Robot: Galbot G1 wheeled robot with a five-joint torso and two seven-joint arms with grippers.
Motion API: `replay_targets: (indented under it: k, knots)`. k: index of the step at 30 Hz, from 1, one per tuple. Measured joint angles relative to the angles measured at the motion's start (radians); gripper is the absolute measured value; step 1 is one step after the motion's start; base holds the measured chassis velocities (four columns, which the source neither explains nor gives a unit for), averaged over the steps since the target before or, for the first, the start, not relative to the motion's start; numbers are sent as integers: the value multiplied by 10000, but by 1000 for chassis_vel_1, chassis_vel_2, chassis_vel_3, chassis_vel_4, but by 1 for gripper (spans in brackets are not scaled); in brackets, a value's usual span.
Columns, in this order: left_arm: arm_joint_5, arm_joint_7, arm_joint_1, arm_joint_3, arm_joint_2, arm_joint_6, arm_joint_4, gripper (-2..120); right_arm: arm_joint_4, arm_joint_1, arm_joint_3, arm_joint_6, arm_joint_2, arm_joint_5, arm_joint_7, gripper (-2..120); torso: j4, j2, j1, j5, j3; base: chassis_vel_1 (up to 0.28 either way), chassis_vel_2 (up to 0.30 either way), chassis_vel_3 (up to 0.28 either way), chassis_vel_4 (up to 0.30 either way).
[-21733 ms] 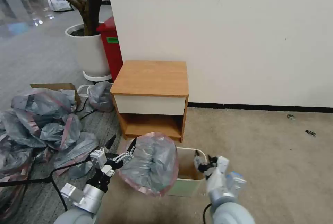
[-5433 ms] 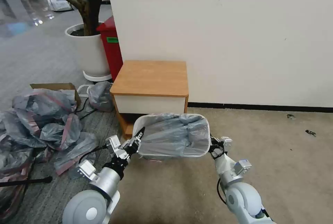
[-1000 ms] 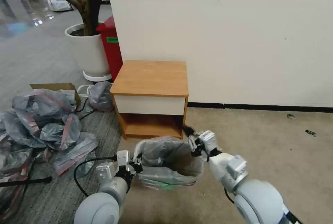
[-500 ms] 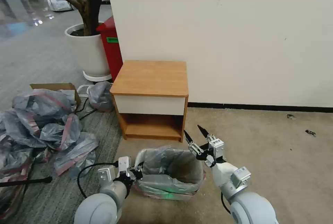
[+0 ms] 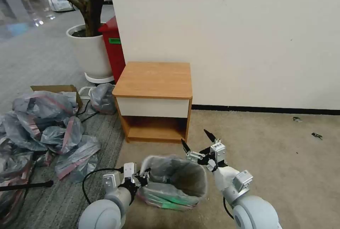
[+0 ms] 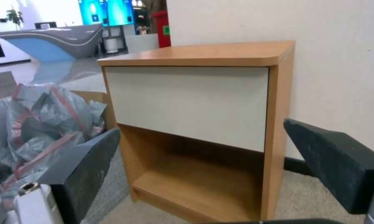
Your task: Pick up the garbage bag from the table and place it over the trash can.
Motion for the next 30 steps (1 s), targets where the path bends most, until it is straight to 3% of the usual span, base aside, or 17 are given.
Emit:
replay_targets:
  k: [6,14,17,22,23,24,27,28,29,30]
  knots:
    - [85,-10,52,38,-49,-123,-4,58,-39,37,-7,-17,-2,2,0,100,0,0,0,-1,0,0,0,0,0]
    - [713,-25,321,-95,-58,-464,-726,91,-149,31,-25,-14,151,-53,96,100,0,0,0,-1,0,0,0,0,0]
    - [808,-29,437,-174,-58,-541,-974,99,-232,-51,-65,30,333,-110,339,100,0,0,0,-1,0,0,0,0,0]
    - [845,-116,650,-237,-52,-546,-1323,100,-310,-245,-81,175,635,-170,541,100,0,0,0,-1,0,0,0,0,0]
    - [1333,23,624,-261,-57,-1043,-1183,100,-342,-328,8,289,810,-173,680,100,1,0,-1,-1,-1,0,0,0,0]
    - [1333,23,624,-261,-57,-1043,-1183,100,-342,-328,8,289,810,-173,680,100,1,0,-1,-1,-1,0,0,0,0]
    - [4004,971,498,-511,39,-4804,219,100,-548,-766,363,913,1377,-151,1315,100,-1,0,0,-4,1,0,0,0,0]
    - [4004,971,498,-511,39,-4804,219,100,-548,-766,363,913,1377,-151,1315,100,-1,0,0,-4,1,0,0,0,0]
    - [4746,1440,464,-695,126,-5701,578,100,-604,-947,487,1229,1504,-146,1490,100,0,0,0,-6,0,0,0,0,0]
    - [5024,1653,458,-792,222,-6098,730,100,-636,-1102,620,1486,1586,-150,1580,100,-1,0,0,-3,0,0,0,0,0]
